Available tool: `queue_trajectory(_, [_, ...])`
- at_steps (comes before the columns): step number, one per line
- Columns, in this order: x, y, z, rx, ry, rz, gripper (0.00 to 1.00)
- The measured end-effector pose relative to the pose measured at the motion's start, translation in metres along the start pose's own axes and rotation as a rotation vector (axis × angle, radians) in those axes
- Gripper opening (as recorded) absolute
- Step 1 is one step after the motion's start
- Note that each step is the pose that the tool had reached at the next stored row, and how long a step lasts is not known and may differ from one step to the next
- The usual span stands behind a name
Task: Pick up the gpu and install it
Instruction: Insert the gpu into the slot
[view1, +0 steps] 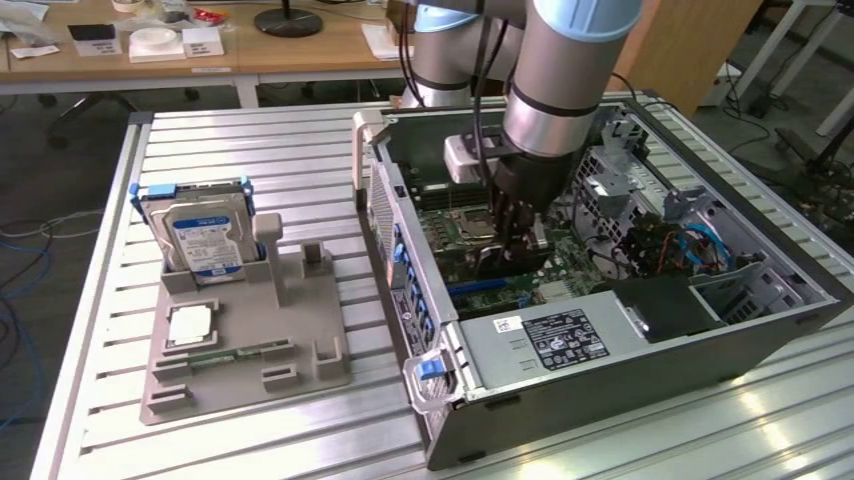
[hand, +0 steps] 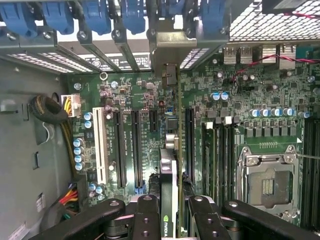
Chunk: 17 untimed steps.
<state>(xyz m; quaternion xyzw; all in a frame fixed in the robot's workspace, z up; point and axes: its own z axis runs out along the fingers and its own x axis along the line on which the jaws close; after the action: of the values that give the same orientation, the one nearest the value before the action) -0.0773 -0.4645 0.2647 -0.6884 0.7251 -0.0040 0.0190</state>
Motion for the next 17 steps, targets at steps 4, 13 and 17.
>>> queue_trajectory(4, [0.0001,0.0020,0.0009,0.0000,-0.0001,0.000,0.27])
queue_trajectory(13, [0.0002,0.0045,0.0059,0.0001,-0.0002,0.000,0.27])
queue_trajectory(17, [0.0002,0.0047,0.0066,0.0001,-0.0002,0.000,0.27])
